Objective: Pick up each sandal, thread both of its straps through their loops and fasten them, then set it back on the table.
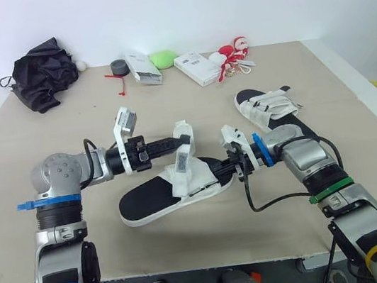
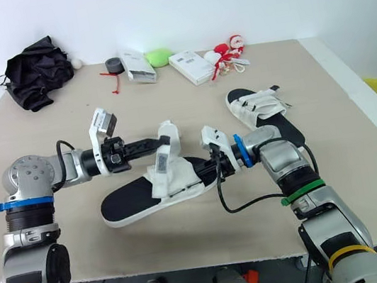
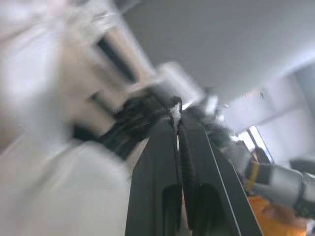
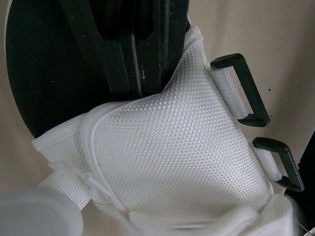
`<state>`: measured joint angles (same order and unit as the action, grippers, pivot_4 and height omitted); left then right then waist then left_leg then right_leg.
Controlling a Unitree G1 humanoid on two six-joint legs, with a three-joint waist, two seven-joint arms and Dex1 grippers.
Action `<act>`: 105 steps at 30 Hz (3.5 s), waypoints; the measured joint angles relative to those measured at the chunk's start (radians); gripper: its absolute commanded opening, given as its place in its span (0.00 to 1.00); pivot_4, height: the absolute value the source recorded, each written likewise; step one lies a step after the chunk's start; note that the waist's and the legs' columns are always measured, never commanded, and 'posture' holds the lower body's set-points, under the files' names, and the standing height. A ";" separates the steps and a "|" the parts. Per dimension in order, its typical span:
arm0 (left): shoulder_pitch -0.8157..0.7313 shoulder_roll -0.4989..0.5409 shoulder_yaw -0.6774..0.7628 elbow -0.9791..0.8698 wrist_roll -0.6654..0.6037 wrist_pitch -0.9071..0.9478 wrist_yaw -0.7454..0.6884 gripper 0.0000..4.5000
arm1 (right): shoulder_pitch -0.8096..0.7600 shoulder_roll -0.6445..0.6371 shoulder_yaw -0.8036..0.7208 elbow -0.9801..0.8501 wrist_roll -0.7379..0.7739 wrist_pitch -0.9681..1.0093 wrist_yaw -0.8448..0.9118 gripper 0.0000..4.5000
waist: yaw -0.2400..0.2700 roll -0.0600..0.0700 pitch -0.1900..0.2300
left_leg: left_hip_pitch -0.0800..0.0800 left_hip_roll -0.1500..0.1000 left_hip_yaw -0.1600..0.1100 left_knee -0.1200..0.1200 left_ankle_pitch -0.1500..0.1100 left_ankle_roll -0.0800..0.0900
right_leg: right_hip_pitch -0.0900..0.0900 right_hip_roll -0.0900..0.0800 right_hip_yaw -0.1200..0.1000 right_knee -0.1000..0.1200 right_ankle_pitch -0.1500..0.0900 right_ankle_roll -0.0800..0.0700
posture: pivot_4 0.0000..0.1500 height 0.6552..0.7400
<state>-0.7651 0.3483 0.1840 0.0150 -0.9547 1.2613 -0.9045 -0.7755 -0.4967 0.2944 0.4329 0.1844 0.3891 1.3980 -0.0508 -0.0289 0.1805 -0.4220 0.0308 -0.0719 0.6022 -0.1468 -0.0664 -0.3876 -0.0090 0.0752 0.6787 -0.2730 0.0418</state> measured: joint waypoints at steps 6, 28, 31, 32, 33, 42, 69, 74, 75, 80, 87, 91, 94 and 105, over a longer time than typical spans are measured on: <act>0.135 0.120 -0.239 -0.260 0.176 -0.346 -0.243 0.08 | -0.006 0.002 0.001 0.006 0.000 0.001 0.000 0.00 | -0.001 0.000 0.000 | 0.001 0.000 0.002 -0.001 0.000 0.000 | 0.000 0.000 0.002 -0.001 0.000 -0.001 | 1.00 0.98; 0.209 0.430 -0.374 -0.290 0.232 -0.514 -0.549 0.96 | -0.008 0.007 0.002 0.006 -0.001 -0.001 -0.001 0.00 | -0.006 0.000 0.001 | 0.001 0.002 0.003 -0.001 -0.001 0.002 | -0.002 0.002 0.003 -0.001 -0.001 -0.002 | 1.00 0.98; 0.224 0.478 -0.365 -0.291 0.205 -0.455 -0.567 0.96 | -0.007 0.007 0.003 0.007 -0.001 -0.001 0.003 0.00 | -0.006 0.000 0.001 | 0.001 0.002 0.003 -0.001 -0.001 0.002 | -0.002 0.002 0.003 -0.001 -0.002 -0.004 | 1.00 0.98; 0.226 0.486 -0.365 -0.292 0.201 -0.445 -0.569 0.96 | -0.007 0.007 0.003 0.008 -0.001 -0.001 0.003 0.00 | -0.006 0.000 0.001 | 0.000 0.002 0.003 -0.001 -0.001 0.002 | -0.002 0.002 0.003 -0.001 -0.003 -0.005 | 1.00 0.98; 0.230 0.492 -0.365 -0.294 0.199 -0.435 -0.570 0.96 | -0.008 0.007 0.003 0.008 -0.001 -0.001 0.003 0.00 | -0.006 0.000 0.001 | 0.000 0.002 0.003 -0.001 -0.001 0.002 | -0.002 0.002 0.003 -0.001 -0.003 -0.005 | 1.00 0.98; 0.431 0.587 -0.520 -0.191 0.492 -0.759 -0.600 0.96 | -0.014 0.011 0.006 0.025 -0.003 -0.008 0.002 0.00 | -0.004 0.001 0.001 | 0.001 0.003 0.004 -0.002 -0.001 0.003 | -0.003 0.001 0.003 -0.001 -0.003 -0.010 | 1.00 0.98; 0.205 0.413 -0.298 -0.198 0.026 0.004 -0.371 0.96 | -0.012 0.019 0.006 0.019 -0.002 -0.008 0.001 0.00 | -0.006 0.000 0.001 | -0.001 0.004 0.004 -0.002 0.002 0.006 | -0.004 0.003 0.002 0.000 0.001 -0.006 | 1.00 0.98; 0.149 0.452 -0.225 -0.232 -0.154 0.168 -0.384 0.96 | -0.012 0.019 0.005 0.018 -0.002 -0.007 0.001 0.00 | -0.006 -0.001 0.001 | -0.001 0.003 0.003 -0.002 0.002 0.006 | -0.004 0.003 0.001 0.000 0.001 -0.005 | 1.00 0.98; 0.143 0.453 -0.220 -0.236 -0.167 0.178 -0.385 0.96 | -0.011 0.018 0.005 0.018 -0.002 -0.007 0.001 0.00 | -0.006 -0.001 0.001 | -0.001 0.003 0.003 -0.002 0.002 0.006 | -0.004 0.003 0.001 0.000 0.001 -0.005 | 1.00 0.98; 0.090 0.392 -0.207 -0.234 -0.173 0.158 -0.327 0.96 | -0.011 0.012 0.004 0.020 -0.003 -0.006 -0.001 0.00 | -0.002 -0.001 0.001 | 0.000 0.003 0.002 -0.001 0.002 0.006 | -0.003 0.002 0.000 0.000 0.000 -0.006 | 1.00 0.98; 0.083 0.296 -0.437 -0.154 0.221 -0.241 -0.209 0.96 | -0.009 0.017 0.003 0.014 -0.001 -0.002 -0.002 0.00 | -0.001 -0.001 0.001 | -0.001 0.002 0.003 -0.002 0.002 0.005 | -0.003 0.002 0.002 0.000 0.002 -0.004 | 1.00 0.98; 0.126 0.375 -0.469 -0.215 0.230 -0.262 -0.296 0.96 | -0.001 0.017 0.000 0.001 -0.001 0.000 -0.008 0.00 | -0.003 -0.001 0.001 | 0.000 0.002 0.003 -0.002 0.002 0.005 | -0.003 0.002 0.002 0.000 0.001 -0.005 | 1.00 0.98; 0.203 0.503 -0.540 -0.263 0.261 -0.274 -0.409 0.96 | 0.008 0.010 -0.010 -0.005 0.002 0.002 -0.006 0.00 | -0.001 -0.001 0.001 | -0.001 0.002 0.003 -0.003 0.002 0.005 | -0.003 0.002 0.002 0.000 -0.001 -0.007 | 1.00 0.98; 0.159 0.411 -0.244 -0.235 -0.098 -0.006 -0.323 0.96 | 0.002 0.023 -0.008 0.004 0.000 0.000 -0.004 0.00 | -0.006 -0.002 0.002 | -0.001 0.003 0.003 -0.002 0.001 0.006 | -0.003 0.002 0.001 0.000 0.000 -0.005 | 1.00 0.98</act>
<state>-0.6064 0.7595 -0.0597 -0.2201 -1.0530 1.2557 -1.2279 -0.7736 -0.4734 0.2865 0.4369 0.1842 0.3889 1.3935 -0.0569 -0.0310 0.1824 -0.4227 0.0336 -0.0691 0.5998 -0.1454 -0.0607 -0.3911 -0.0069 0.0764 0.6786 -0.2732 0.0372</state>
